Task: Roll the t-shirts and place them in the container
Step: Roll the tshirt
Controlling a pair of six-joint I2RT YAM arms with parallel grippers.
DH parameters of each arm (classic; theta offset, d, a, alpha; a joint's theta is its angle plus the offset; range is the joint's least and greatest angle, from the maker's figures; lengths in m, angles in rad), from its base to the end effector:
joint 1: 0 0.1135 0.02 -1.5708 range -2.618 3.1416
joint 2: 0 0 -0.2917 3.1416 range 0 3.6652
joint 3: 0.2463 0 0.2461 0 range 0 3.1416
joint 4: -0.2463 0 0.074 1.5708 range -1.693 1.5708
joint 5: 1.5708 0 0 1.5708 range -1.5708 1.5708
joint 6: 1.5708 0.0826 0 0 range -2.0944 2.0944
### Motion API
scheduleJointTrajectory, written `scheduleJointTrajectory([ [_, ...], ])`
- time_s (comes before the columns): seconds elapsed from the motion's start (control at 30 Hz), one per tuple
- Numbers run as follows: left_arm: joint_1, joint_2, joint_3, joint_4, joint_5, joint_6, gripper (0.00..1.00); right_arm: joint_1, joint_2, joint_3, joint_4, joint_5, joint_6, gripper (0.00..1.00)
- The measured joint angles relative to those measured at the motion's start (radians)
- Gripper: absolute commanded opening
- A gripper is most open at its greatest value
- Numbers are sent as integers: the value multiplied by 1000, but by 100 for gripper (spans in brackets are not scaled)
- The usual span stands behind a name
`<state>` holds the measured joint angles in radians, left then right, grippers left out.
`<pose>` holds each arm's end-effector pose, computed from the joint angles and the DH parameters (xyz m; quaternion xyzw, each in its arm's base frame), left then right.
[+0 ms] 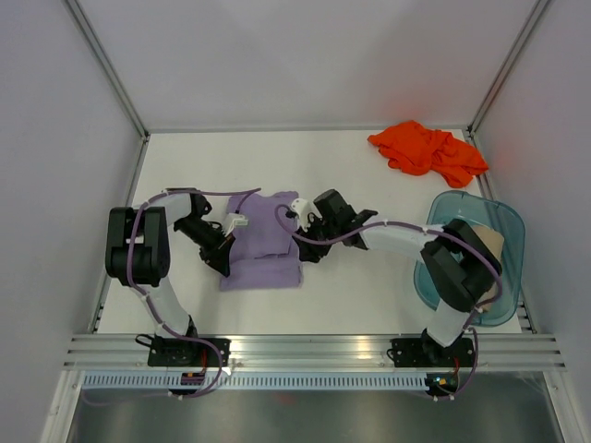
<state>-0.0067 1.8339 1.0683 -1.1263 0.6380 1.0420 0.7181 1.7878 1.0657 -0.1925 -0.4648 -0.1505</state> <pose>0.2649 -0.0510 0.1399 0.4259 0.8365 -0.3441 0.0213 0.2707 0.2856 0.1685 -0.4549 0.8045 0.2971 0.2400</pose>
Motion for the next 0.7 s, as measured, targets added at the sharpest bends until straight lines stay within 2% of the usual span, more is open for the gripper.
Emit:
scheduleJointTrajectory([
  [0.13, 0, 0, 0, 0, 0, -12, 19, 72, -214, -153, 60, 182, -106, 57],
  [0.27, 0, 0, 1, 1, 0, -21, 19, 308, -389, -313, 163, 312, -242, 60],
  [0.33, 0, 0, 1, 3, -1, -24, 19, 416, -379, -346, 192, 371, -299, 59],
  [0.4, 0, 0, 1, 3, -1, -25, 19, 465, -318, -348, 217, 443, -342, 59],
  [0.53, 0, 4, 6, 3, -5, -28, 19, 484, -206, -348, 272, 563, -401, 60],
  [0.7, 0, 5, 13, 3, -10, -28, 19, 487, -140, -337, 356, 666, -451, 59],
])
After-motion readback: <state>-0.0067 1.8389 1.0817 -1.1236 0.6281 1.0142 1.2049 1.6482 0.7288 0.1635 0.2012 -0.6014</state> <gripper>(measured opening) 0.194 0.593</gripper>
